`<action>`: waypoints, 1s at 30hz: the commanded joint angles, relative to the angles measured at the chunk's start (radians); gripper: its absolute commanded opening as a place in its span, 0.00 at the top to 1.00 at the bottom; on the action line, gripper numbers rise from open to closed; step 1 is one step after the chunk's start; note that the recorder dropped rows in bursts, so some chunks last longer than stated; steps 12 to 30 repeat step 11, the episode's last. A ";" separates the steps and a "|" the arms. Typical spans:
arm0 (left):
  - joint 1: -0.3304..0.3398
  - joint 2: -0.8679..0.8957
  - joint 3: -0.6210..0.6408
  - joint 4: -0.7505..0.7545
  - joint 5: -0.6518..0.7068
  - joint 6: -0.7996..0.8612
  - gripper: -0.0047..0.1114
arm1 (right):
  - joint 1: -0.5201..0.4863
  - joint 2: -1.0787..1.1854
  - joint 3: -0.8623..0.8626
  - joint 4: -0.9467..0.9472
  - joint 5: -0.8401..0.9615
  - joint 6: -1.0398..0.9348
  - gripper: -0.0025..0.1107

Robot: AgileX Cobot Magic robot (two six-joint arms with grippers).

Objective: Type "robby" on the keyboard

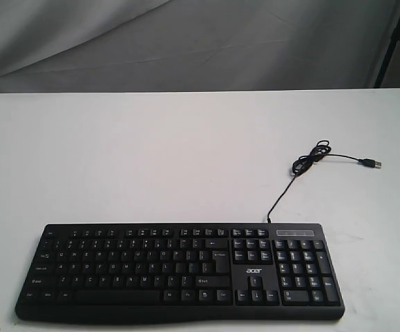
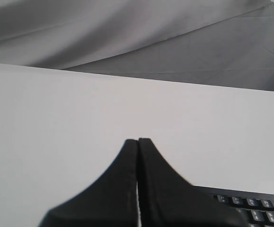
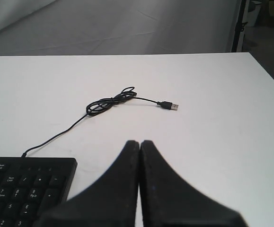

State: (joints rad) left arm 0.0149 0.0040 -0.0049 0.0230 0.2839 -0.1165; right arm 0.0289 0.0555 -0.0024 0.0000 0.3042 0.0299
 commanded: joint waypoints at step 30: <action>-0.003 -0.004 0.005 -0.009 -0.002 -0.004 0.96 | -0.009 -0.007 0.002 -0.011 0.000 0.001 0.98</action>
